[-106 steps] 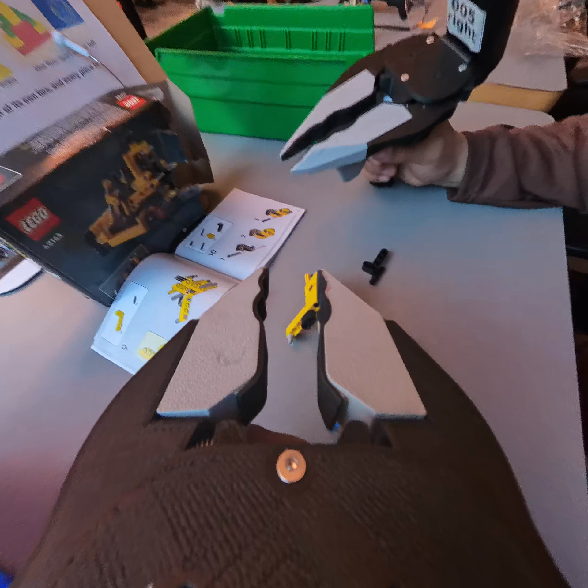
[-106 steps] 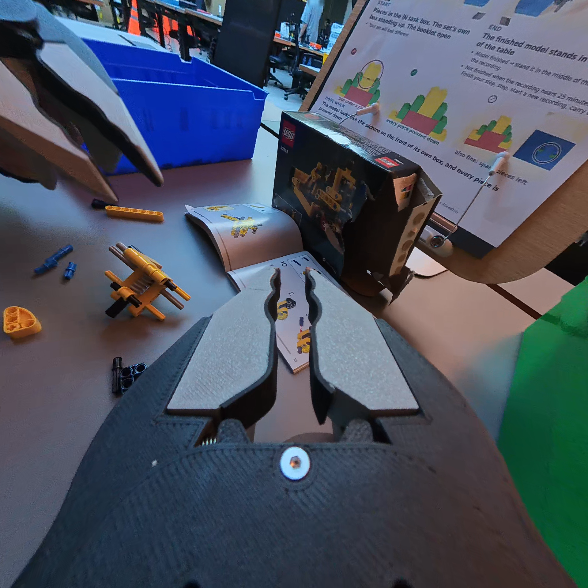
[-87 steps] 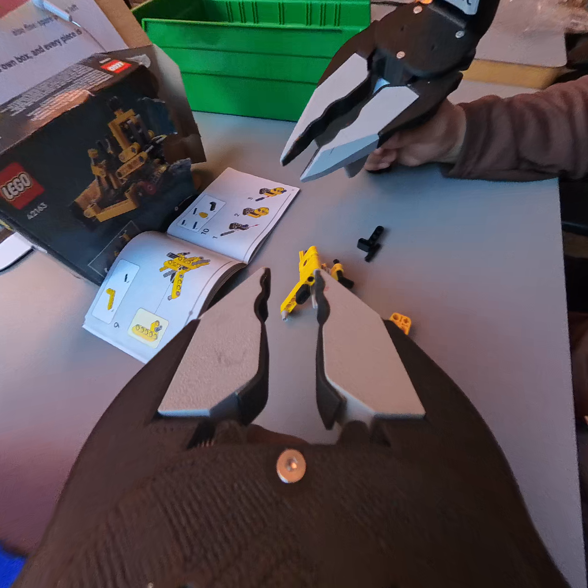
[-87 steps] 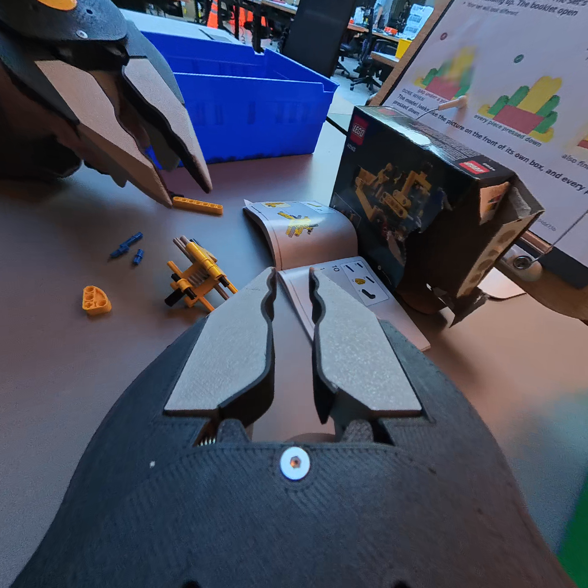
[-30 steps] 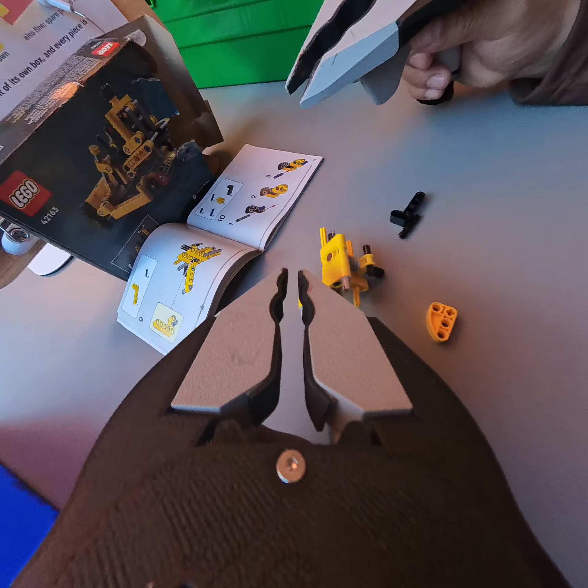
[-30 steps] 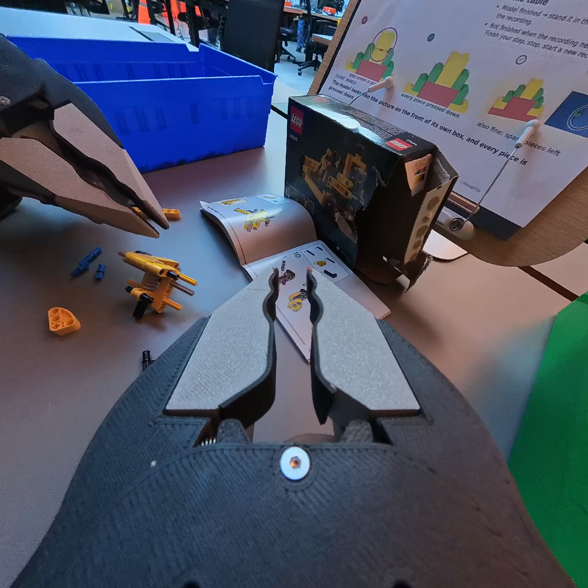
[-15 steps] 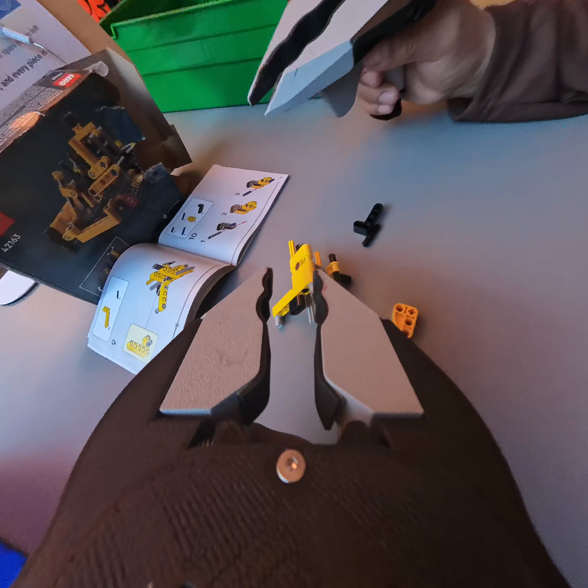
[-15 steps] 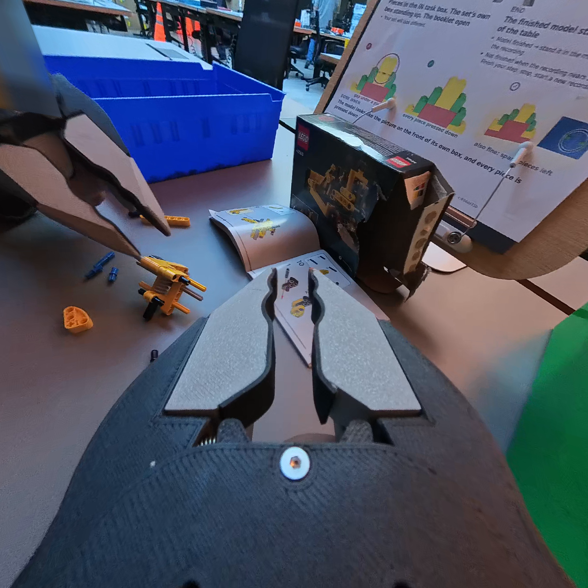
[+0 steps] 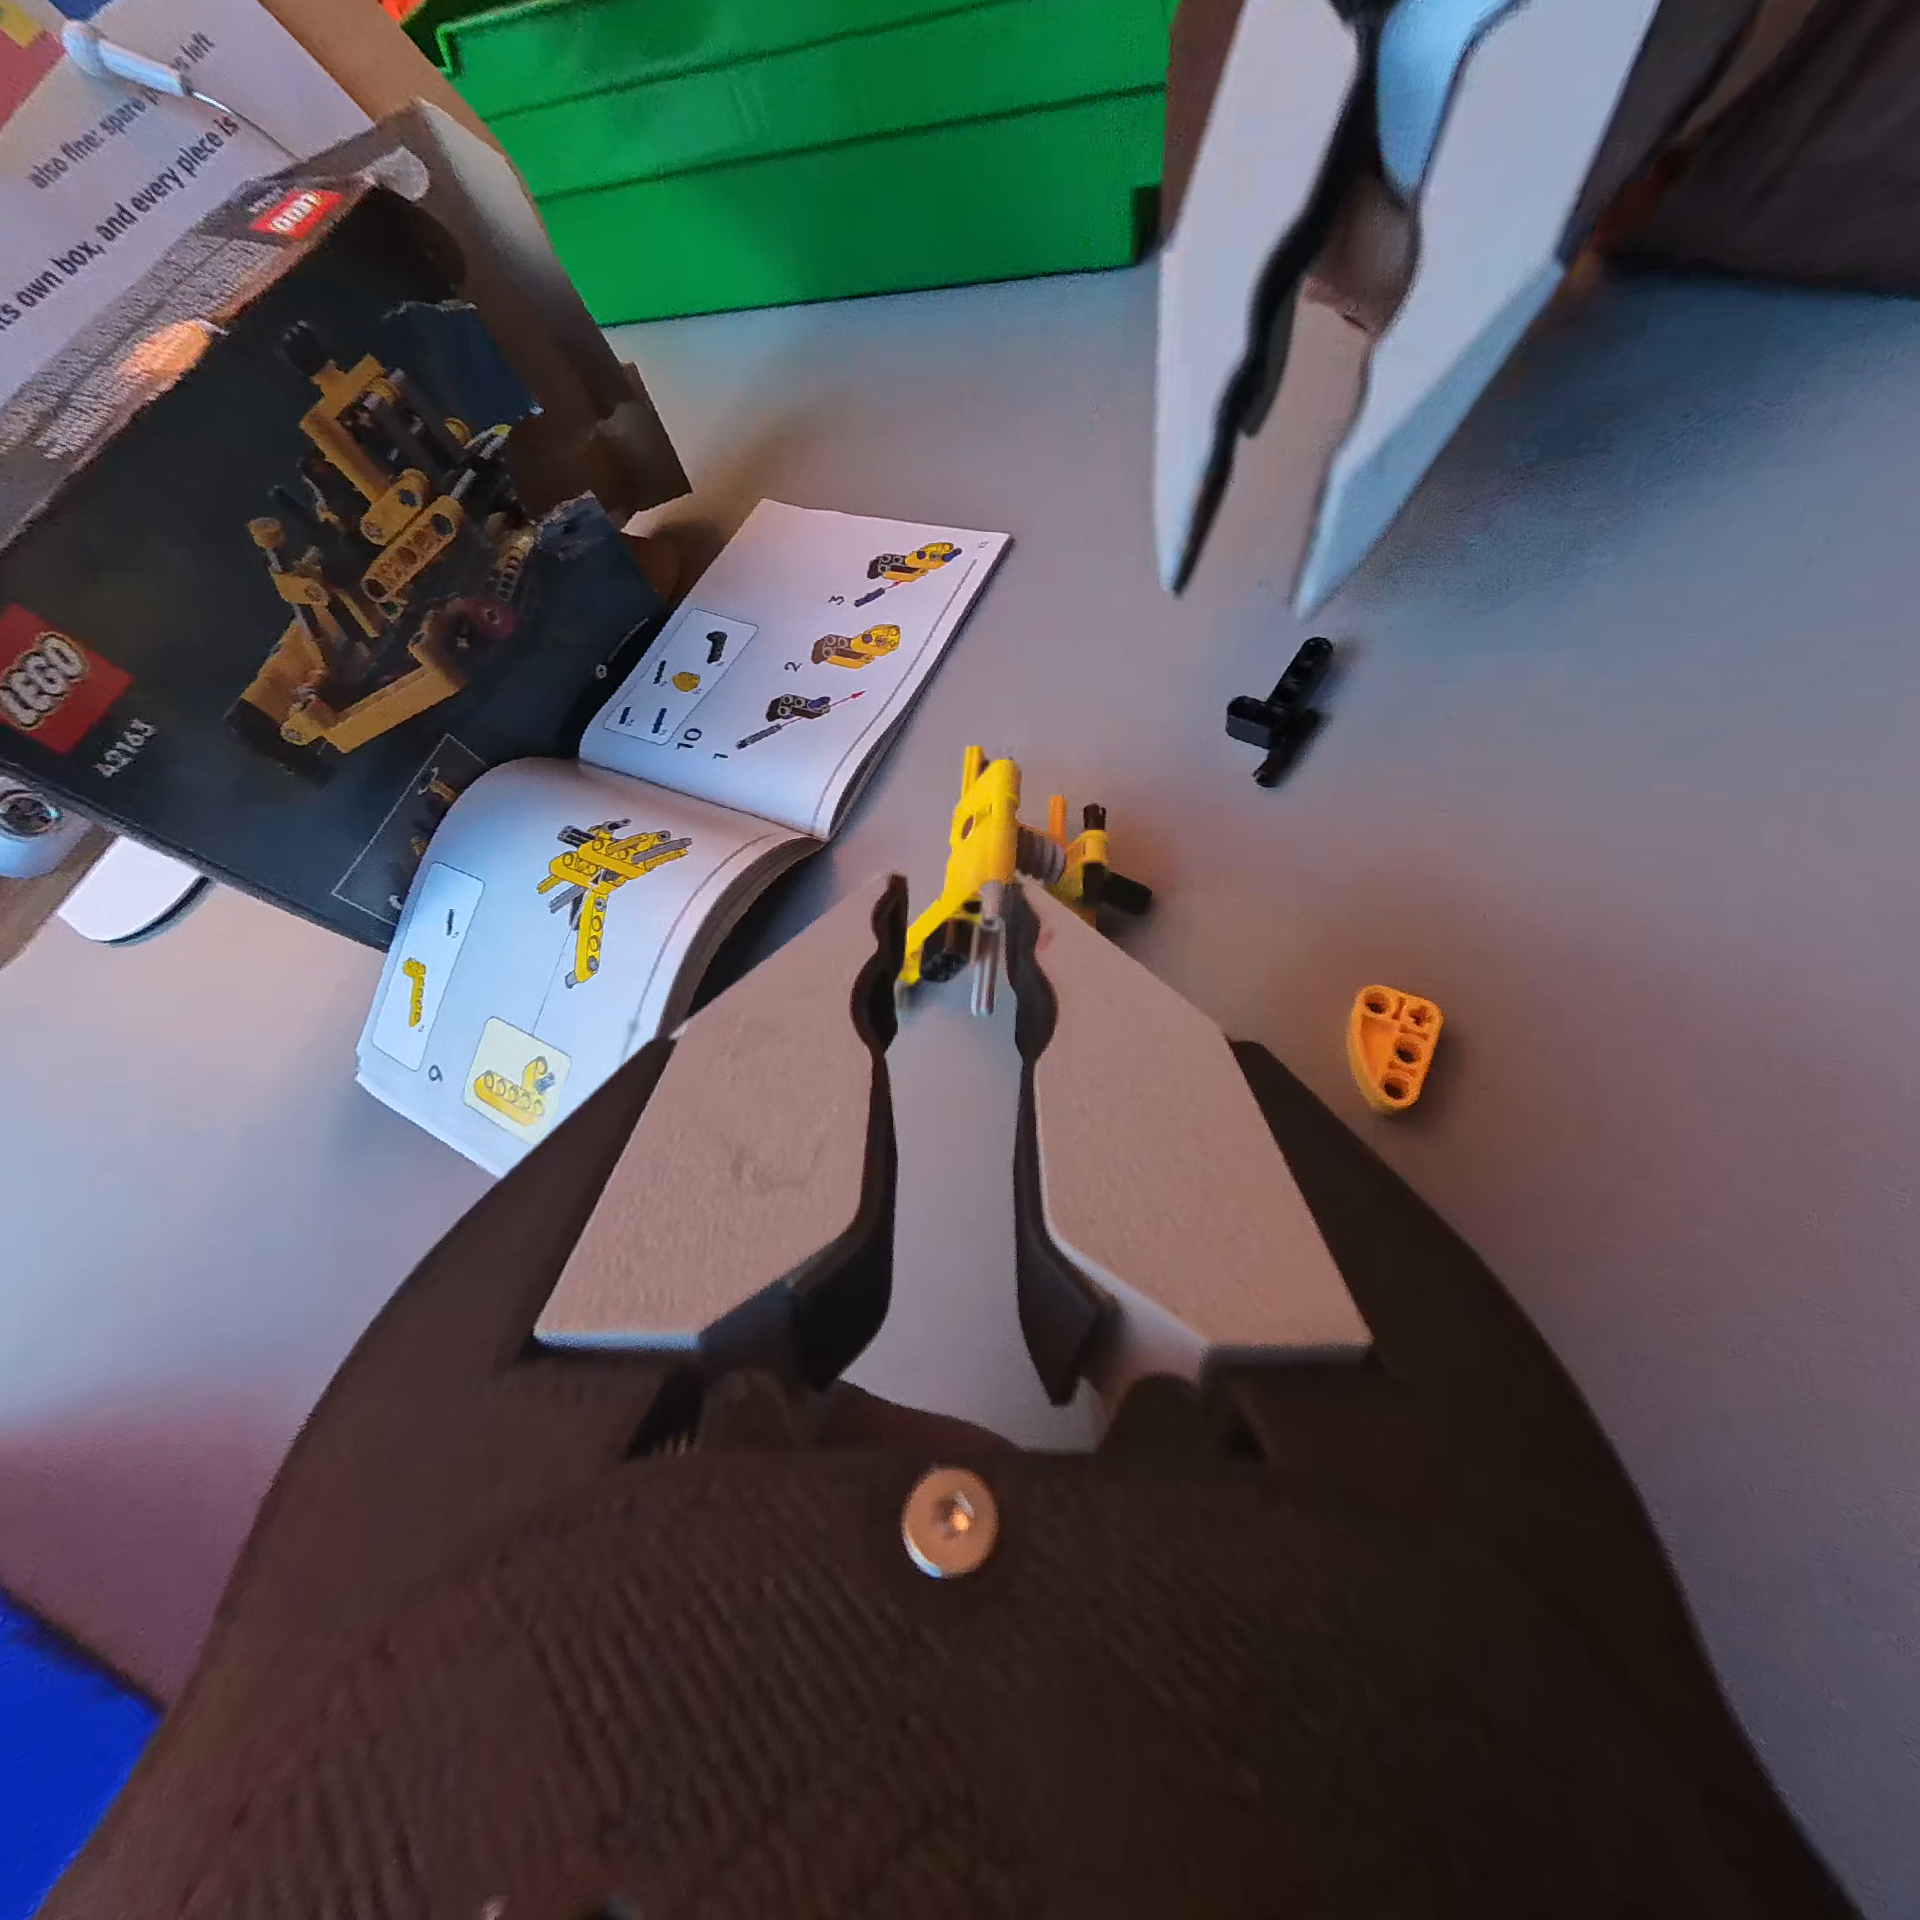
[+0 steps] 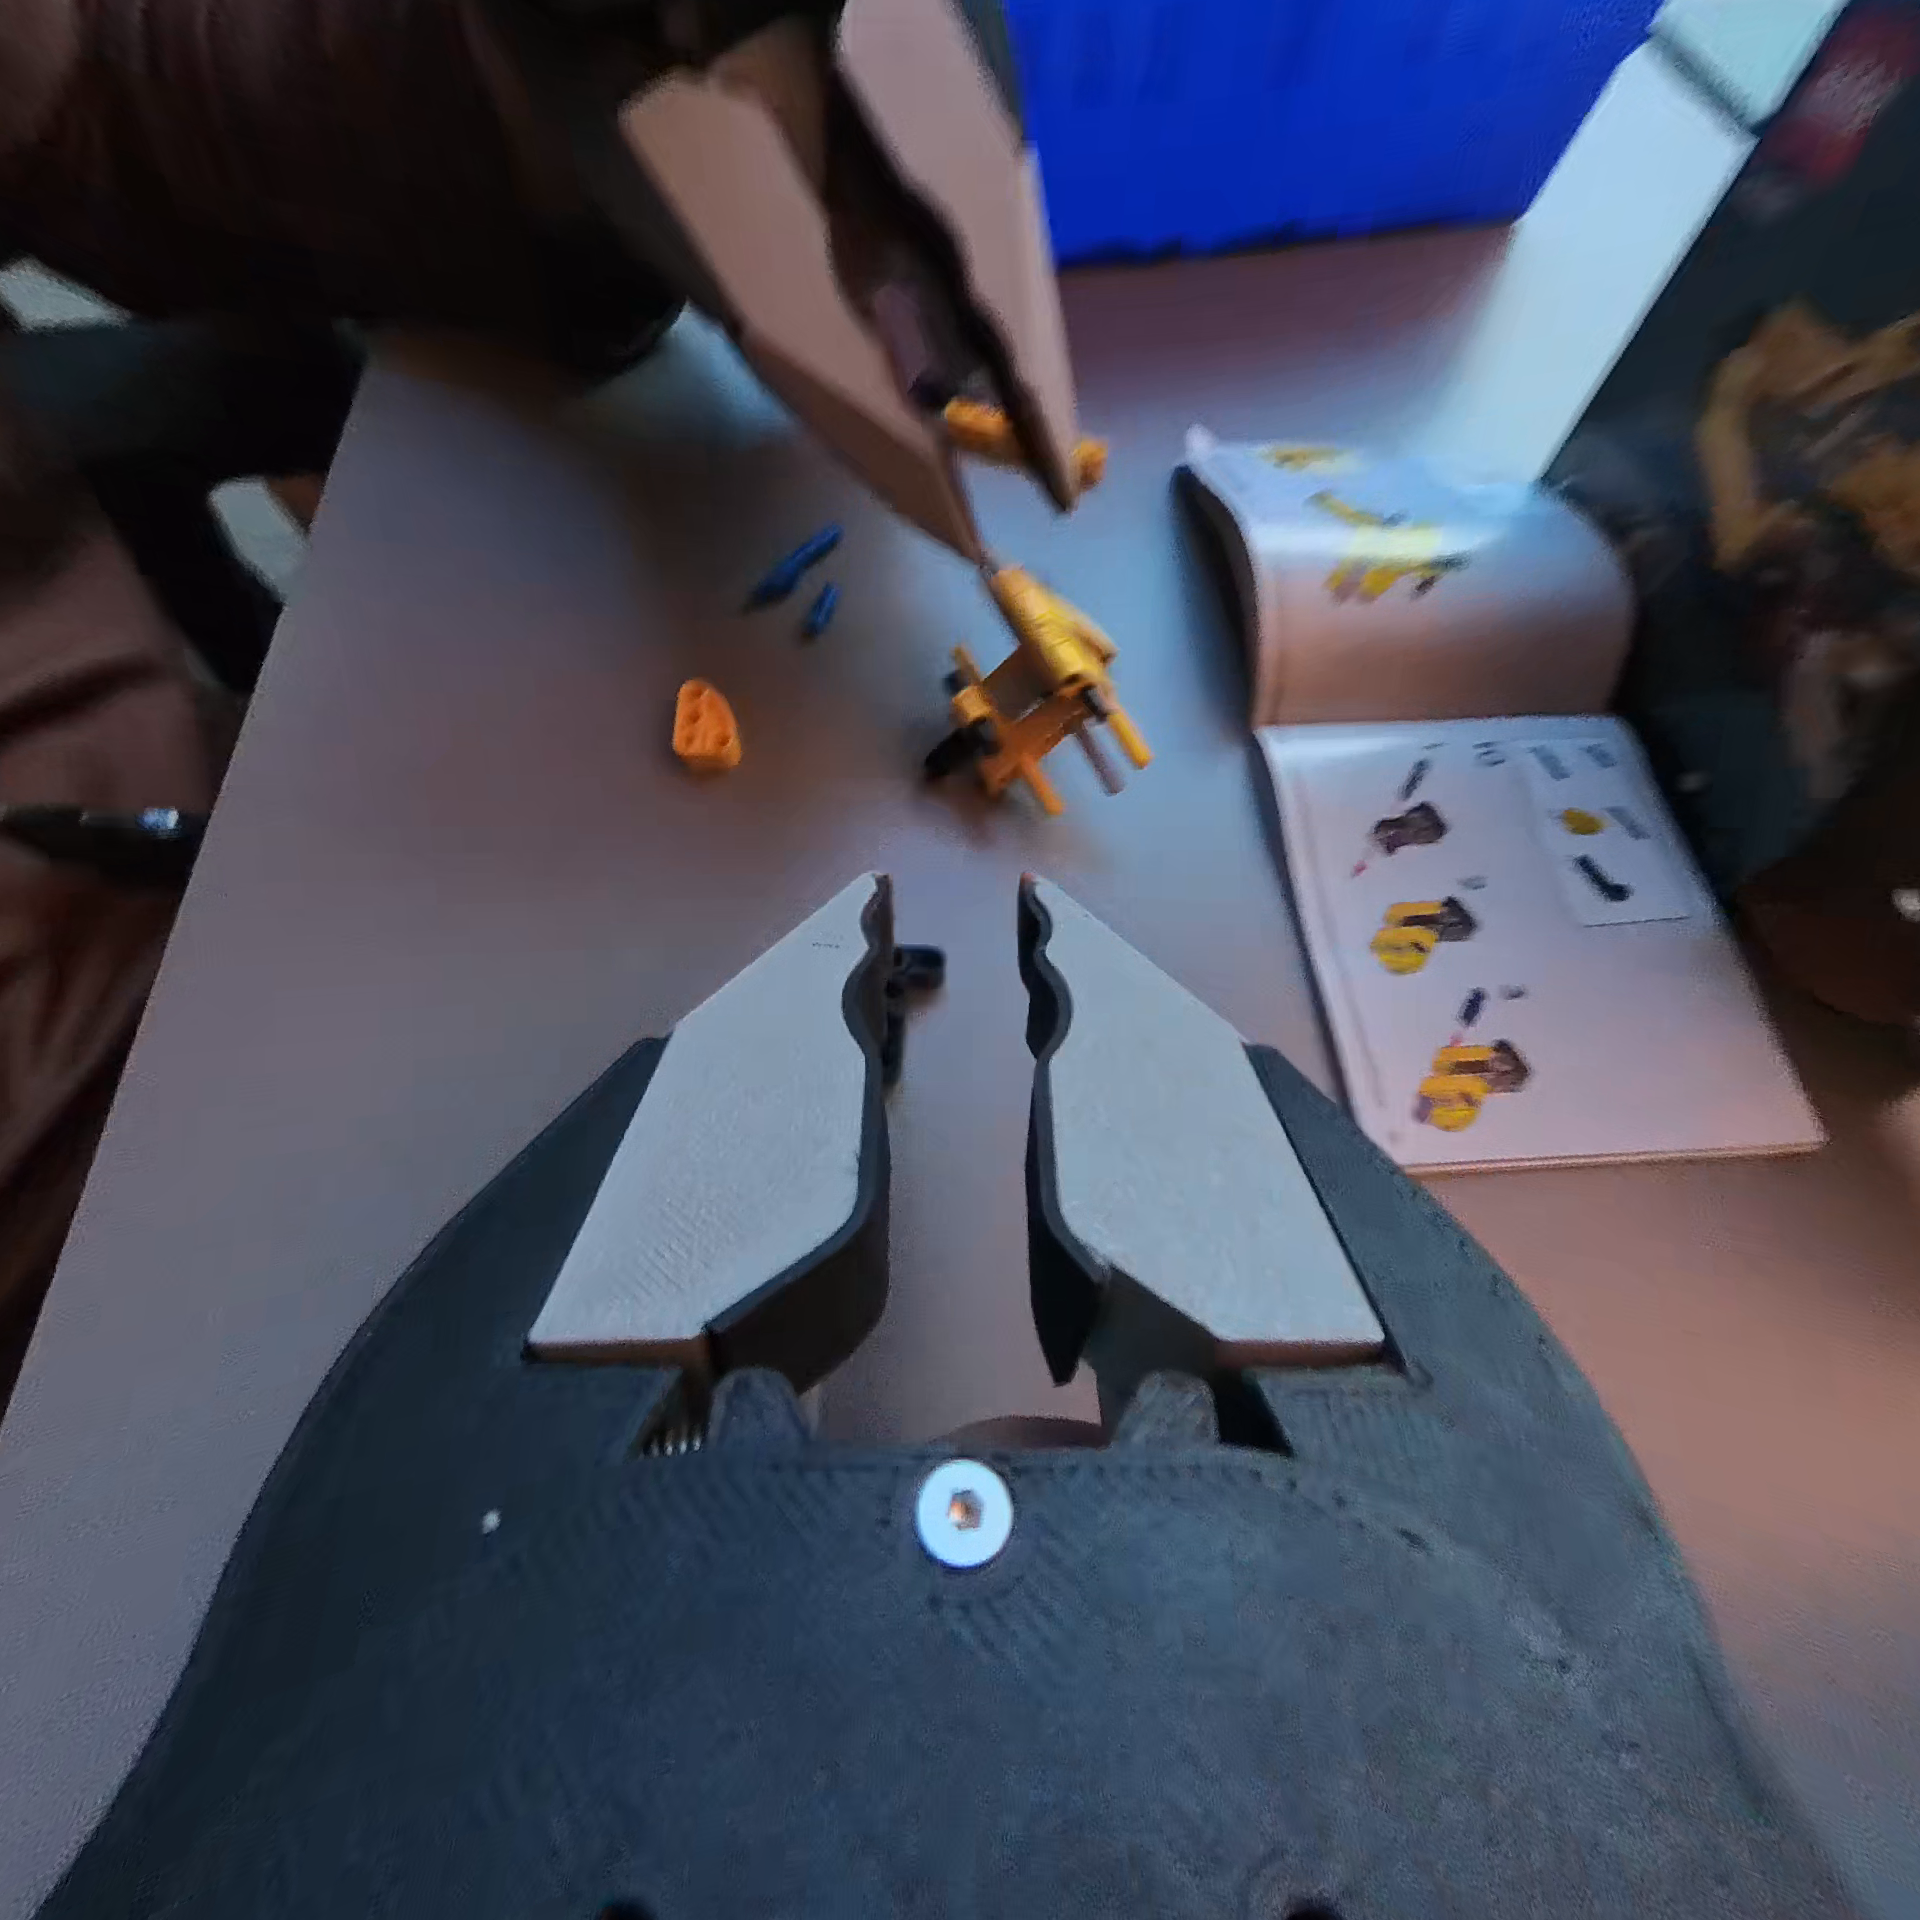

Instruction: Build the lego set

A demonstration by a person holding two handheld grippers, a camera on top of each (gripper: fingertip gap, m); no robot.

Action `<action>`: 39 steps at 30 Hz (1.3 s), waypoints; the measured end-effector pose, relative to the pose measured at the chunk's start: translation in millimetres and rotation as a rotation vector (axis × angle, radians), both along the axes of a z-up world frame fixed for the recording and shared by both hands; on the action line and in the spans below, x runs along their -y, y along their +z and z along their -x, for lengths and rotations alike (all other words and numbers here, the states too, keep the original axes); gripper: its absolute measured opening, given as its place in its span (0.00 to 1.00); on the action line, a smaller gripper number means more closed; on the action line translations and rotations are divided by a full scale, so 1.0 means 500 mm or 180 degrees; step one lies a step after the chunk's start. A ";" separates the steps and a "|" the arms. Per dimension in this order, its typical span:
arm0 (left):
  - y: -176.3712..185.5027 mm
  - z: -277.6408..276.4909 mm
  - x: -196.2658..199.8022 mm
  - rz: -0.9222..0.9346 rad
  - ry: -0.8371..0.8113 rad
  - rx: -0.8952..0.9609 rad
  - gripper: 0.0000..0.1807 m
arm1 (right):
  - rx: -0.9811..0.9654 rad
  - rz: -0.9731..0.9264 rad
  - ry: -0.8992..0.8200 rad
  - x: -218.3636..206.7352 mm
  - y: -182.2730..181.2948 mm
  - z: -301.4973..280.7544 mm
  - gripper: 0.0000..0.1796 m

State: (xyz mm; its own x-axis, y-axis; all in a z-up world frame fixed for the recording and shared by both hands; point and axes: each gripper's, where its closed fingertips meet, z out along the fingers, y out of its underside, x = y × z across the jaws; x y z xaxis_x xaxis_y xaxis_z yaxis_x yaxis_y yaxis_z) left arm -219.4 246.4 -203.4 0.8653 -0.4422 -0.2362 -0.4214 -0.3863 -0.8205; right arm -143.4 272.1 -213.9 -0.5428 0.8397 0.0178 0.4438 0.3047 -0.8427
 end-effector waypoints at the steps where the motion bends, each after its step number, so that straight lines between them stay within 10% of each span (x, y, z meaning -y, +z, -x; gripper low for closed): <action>1: 0.005 0.002 0.000 -0.0026 0.0013 0.0015 0.09 | 0.0117 -0.0053 0.0067 0.006 -0.014 -0.007 0.11; 12: 0.047 0.035 -0.008 -0.0213 0.0237 0.0327 0.09 | 0.0556 -0.0290 0.0271 0.016 -0.074 -0.035 0.03; 39: 0.031 -0.134 0.036 -0.0101 -0.0757 0.0403 0.13 | -0.0459 0.0100 0.0433 0.102 0.039 0.013 0.02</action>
State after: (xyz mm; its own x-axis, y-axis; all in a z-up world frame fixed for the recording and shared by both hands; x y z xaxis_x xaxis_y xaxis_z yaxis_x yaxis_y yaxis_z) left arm -152.6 228.3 -188.0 0.7614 -0.6307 -0.1498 -0.3906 -0.2619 -0.8825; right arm -149.8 220.9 -194.4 -0.6449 0.7602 0.0785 0.2742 0.3260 -0.9047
